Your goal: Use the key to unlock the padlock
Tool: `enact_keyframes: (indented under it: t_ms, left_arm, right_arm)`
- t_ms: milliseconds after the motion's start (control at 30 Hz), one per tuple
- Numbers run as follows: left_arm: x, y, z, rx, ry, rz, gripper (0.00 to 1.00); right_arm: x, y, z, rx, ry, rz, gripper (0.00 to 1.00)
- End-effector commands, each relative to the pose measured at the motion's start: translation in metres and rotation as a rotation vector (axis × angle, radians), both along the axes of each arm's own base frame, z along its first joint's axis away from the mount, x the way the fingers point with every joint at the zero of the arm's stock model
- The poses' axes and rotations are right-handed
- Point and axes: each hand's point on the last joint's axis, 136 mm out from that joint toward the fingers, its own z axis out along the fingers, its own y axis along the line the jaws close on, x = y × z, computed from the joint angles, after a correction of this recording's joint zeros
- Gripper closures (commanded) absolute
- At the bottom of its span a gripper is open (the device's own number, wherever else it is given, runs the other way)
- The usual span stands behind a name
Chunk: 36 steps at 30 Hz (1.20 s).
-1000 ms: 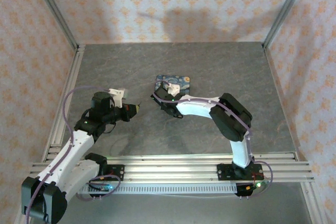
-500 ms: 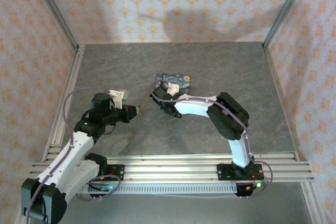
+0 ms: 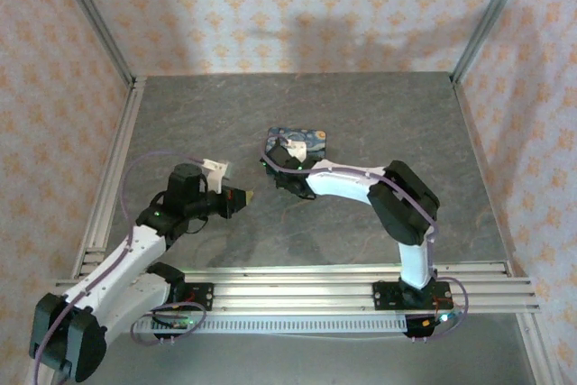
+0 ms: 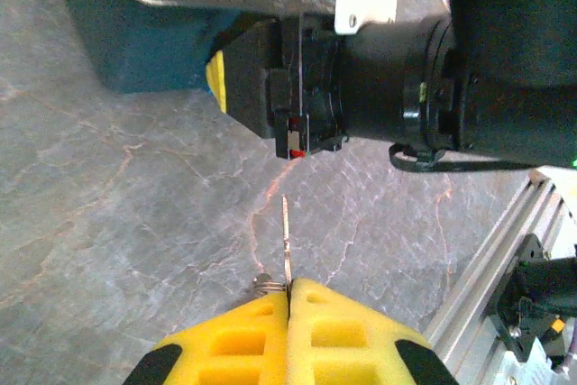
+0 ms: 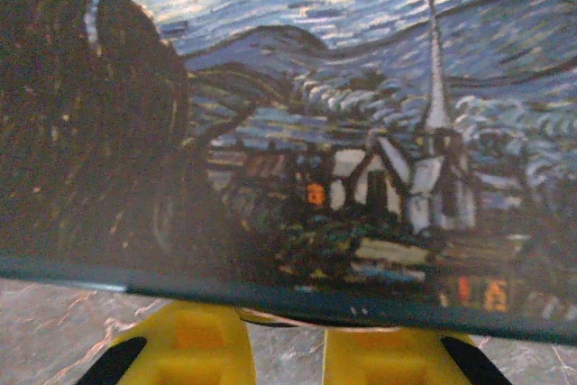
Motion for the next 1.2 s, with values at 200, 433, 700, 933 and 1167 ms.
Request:
enact_keyframes:
  t_ms: [200,433,700,933,1167]
  left_arm:
    - [0.004,-0.029,-0.009,-0.082,-0.091,-0.117,1.00]
    - [0.011,-0.039,-0.027,-0.122,-0.110,-0.149,1.00]
    - [0.031,-0.045,-0.030,-0.150,-0.133,-0.128,1.00]
    - [0.036,-0.046,-0.025,-0.178,-0.139,-0.116,1.00]
    - [0.036,-0.039,-0.018,-0.195,-0.178,-0.095,1.00]
  right_arm:
    - [-0.012,0.001,0.020,0.130,0.116,0.084,0.96]
    - [-0.019,0.008,0.024,0.222,0.208,0.124,0.98]
    - [-0.022,0.010,0.041,0.314,0.258,0.142,0.99]
    - [-0.023,0.010,0.067,0.334,0.249,0.168,1.00]
    - [-0.020,0.013,0.084,0.380,0.258,0.178,1.00]
